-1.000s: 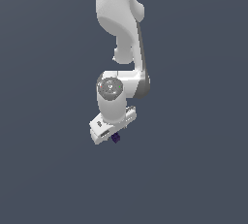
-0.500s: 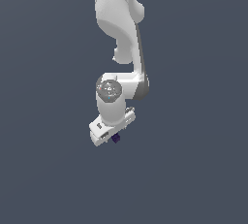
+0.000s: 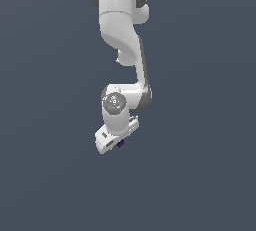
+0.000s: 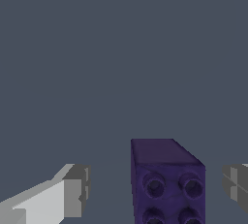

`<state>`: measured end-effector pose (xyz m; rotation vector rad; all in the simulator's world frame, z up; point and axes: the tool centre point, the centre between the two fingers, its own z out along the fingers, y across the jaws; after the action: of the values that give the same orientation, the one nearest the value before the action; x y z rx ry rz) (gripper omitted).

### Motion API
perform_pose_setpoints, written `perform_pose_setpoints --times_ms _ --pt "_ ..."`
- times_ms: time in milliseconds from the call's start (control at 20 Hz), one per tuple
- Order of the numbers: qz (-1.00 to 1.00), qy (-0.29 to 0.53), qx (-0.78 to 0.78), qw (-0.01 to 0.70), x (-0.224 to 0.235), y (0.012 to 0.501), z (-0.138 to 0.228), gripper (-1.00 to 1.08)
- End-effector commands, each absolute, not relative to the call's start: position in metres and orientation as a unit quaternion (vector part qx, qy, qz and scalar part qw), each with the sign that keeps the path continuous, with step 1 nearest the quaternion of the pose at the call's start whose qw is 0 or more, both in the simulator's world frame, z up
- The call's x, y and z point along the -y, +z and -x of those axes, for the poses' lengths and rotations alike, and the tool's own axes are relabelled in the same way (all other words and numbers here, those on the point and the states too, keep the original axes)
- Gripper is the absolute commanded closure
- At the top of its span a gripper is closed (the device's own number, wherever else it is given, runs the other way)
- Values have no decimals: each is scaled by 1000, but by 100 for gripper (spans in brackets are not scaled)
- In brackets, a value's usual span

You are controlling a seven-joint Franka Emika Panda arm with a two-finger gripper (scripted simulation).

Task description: Pick up the object and move it to a goal position.

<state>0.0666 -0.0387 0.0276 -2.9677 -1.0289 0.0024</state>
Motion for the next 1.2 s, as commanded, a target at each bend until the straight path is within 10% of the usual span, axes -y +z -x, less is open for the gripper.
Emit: perform_pose_setpoints --times_ms 0,150,200,1150 --pt "945 0 328 0 39 22 -67 -92" --pt "945 0 328 0 39 22 -68 -92" --pt "945 0 328 0 39 22 -68 108" --pt "945 0 328 0 31 34 -60 108"
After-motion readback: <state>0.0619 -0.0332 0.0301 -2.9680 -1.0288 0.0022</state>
